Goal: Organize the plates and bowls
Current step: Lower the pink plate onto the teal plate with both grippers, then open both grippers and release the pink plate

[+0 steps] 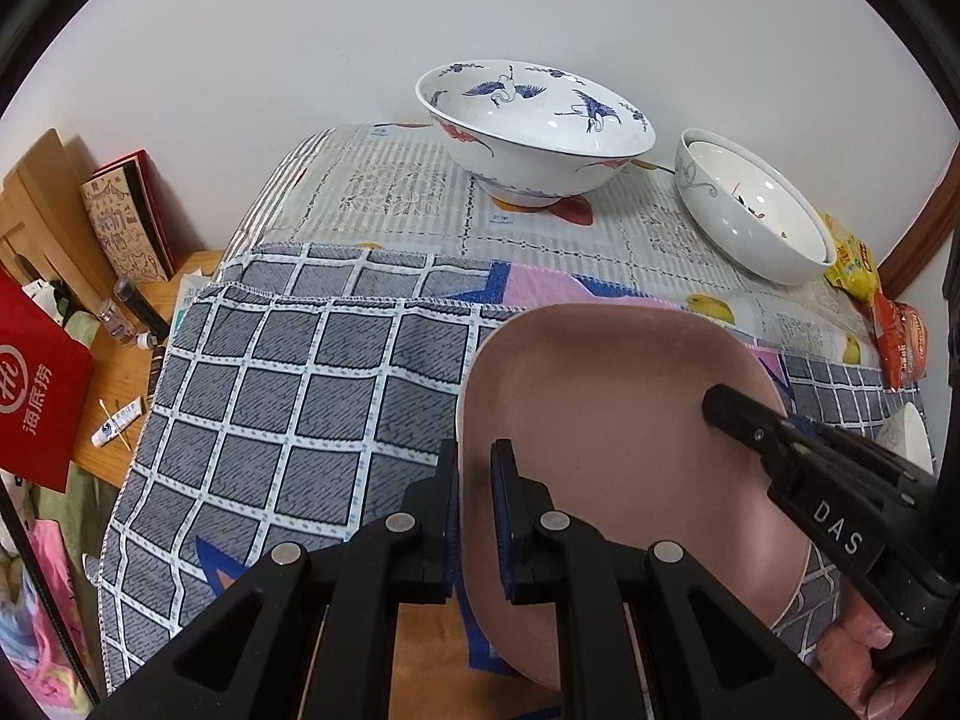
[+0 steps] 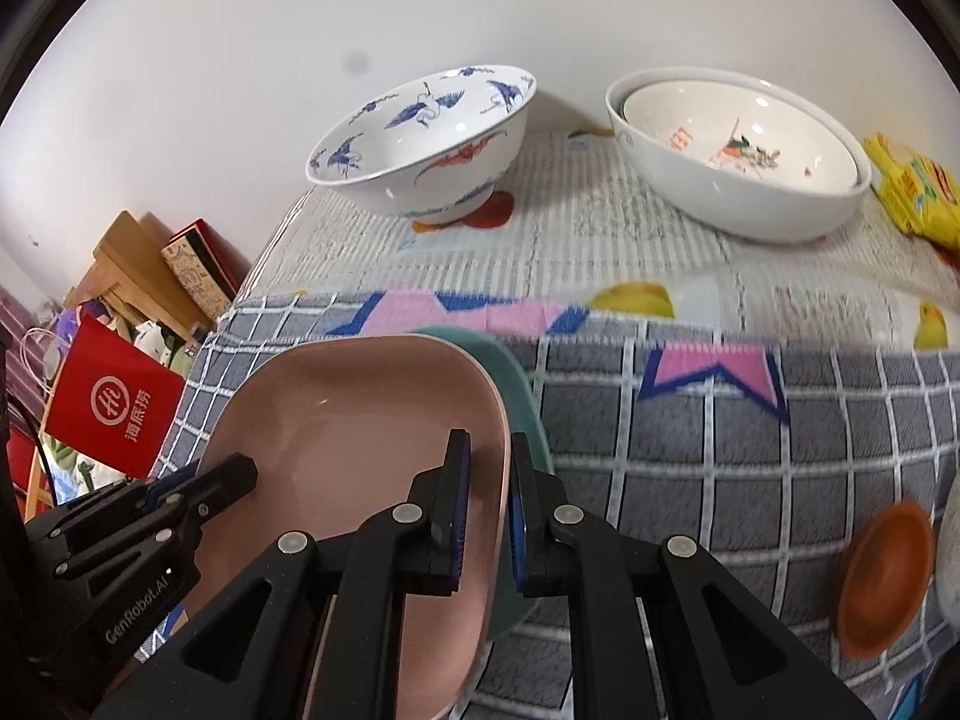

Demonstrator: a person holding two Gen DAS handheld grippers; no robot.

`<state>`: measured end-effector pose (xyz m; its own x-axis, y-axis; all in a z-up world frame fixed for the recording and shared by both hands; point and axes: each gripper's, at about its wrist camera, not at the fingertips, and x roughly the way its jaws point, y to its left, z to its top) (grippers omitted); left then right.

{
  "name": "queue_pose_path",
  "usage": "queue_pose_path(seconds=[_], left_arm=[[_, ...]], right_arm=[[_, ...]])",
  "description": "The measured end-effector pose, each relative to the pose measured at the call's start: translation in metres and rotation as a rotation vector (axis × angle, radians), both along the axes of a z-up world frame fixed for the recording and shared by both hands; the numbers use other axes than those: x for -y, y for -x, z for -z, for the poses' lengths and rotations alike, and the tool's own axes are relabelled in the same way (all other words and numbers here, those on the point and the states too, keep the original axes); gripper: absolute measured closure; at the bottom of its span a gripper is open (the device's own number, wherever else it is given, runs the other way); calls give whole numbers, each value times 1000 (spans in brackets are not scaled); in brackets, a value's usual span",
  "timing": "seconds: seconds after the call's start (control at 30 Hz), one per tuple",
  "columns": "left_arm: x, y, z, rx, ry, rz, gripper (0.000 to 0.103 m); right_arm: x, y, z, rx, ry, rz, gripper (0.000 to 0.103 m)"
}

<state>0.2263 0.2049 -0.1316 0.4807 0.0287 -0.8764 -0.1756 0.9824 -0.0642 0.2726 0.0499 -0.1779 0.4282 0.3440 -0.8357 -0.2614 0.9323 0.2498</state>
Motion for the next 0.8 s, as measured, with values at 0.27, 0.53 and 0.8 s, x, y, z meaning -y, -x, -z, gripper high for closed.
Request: queue_pose_path(seconds=[0.27, 0.53, 0.8], left_arm=[[-4, -9, 12, -23, 10, -19, 93], [-5, -10, 16, -35, 15, -21, 93], [4, -3, 20, -52, 21, 6, 91]], right_arm=[[-2, -14, 11, -3, 7, -54, 91], [-12, -21, 13, 11, 37, -131, 84], [-7, -20, 9, 3, 0, -117, 76]])
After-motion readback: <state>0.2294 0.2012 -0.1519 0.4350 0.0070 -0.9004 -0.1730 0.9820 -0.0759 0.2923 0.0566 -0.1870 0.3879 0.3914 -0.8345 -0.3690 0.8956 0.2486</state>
